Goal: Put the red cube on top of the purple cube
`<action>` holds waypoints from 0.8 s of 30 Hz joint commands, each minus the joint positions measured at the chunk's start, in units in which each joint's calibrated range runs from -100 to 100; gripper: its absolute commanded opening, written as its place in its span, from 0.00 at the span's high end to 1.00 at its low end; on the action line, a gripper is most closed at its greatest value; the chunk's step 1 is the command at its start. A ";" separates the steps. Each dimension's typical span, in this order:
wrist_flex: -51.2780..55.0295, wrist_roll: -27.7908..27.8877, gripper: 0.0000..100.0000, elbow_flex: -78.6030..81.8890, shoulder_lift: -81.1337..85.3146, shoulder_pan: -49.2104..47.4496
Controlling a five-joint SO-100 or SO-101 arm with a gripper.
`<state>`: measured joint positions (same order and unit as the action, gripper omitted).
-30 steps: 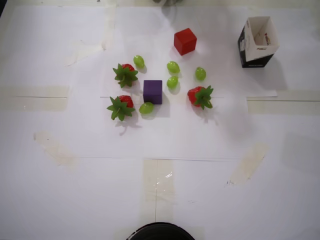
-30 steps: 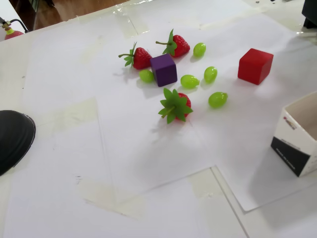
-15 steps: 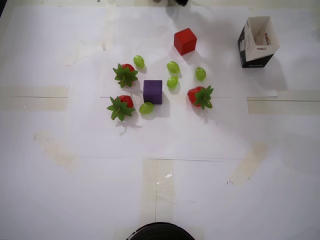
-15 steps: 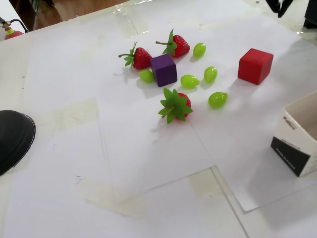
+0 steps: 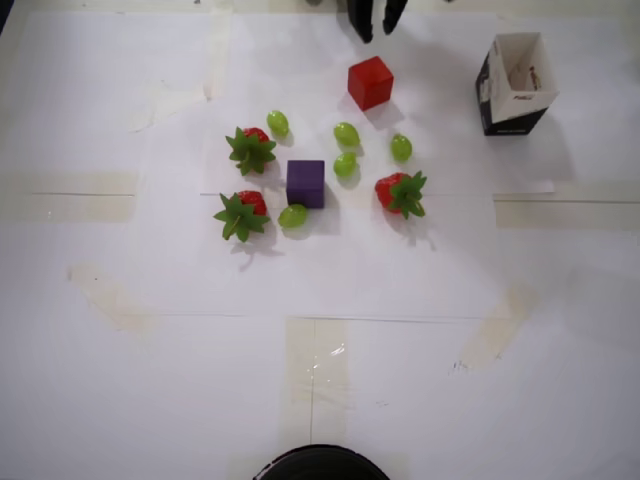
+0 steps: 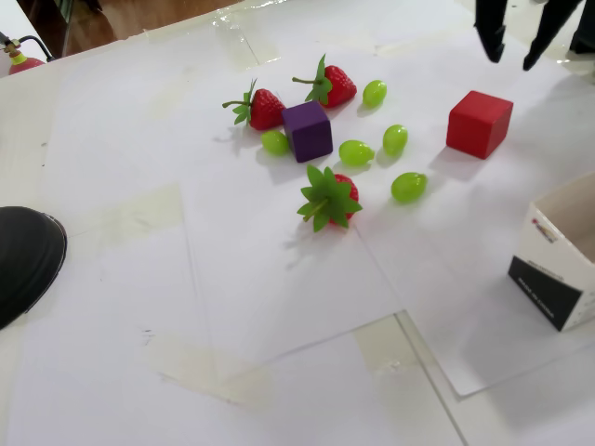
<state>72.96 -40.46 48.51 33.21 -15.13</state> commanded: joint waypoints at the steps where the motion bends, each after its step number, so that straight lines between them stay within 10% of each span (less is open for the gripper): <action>1: -3.44 -0.78 0.80 1.40 0.75 -0.46; 24: -16.10 -3.81 0.72 11.40 -6.21 -3.55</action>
<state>58.50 -44.32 60.45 28.76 -18.65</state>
